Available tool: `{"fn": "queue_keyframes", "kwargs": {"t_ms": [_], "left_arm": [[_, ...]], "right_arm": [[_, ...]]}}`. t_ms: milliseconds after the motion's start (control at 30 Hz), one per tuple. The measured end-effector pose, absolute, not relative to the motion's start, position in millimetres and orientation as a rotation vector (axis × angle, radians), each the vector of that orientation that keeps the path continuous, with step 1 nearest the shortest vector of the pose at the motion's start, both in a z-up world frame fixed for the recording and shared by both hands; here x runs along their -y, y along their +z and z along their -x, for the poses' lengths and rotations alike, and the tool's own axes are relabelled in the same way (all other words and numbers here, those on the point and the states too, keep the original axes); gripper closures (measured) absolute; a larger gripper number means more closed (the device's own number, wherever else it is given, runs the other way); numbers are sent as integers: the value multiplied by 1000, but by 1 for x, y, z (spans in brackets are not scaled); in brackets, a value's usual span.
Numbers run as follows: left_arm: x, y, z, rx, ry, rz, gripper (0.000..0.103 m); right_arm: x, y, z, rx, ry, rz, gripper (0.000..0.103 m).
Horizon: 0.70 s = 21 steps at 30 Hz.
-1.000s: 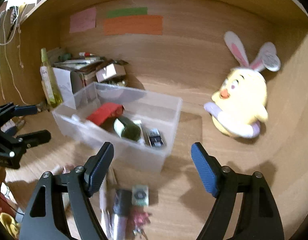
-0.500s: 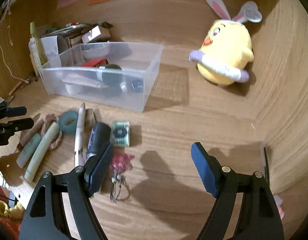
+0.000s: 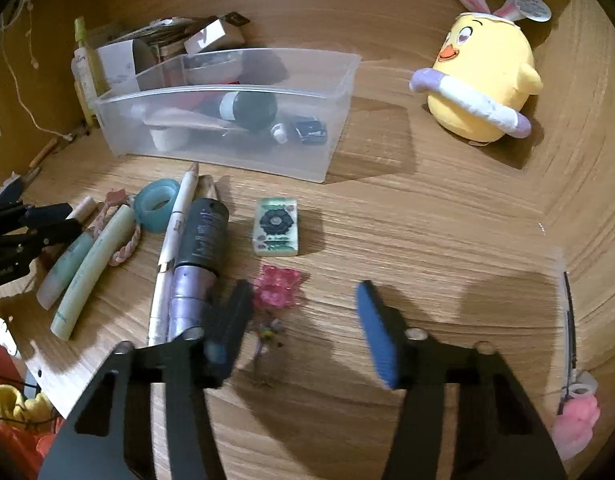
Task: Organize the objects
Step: 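Grasp the white lipstick tube with the left tool while the right grasps the pink flower clip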
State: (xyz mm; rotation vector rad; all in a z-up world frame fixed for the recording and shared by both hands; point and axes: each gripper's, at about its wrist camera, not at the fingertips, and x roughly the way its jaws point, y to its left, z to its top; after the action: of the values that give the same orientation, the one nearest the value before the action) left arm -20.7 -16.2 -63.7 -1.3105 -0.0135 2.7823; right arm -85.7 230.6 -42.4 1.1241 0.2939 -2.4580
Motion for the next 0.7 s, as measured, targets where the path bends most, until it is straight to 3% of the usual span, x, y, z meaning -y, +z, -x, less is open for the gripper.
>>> {"fn": "queue_keyframes", "kwargs": {"t_ms": [33, 100, 700], "left_arm": [[17, -64, 21, 20, 2785, 1308, 87], [21, -63, 21, 38, 2791, 1304, 88], [29, -1, 30, 171, 2909, 1017, 89]], "right_arm": [[-229, -42, 85, -295, -2457, -1120, 78], [-228, -42, 86, -298, -2461, -1118, 84], [-244, 31, 93, -97, -2593, -841, 84]]}}
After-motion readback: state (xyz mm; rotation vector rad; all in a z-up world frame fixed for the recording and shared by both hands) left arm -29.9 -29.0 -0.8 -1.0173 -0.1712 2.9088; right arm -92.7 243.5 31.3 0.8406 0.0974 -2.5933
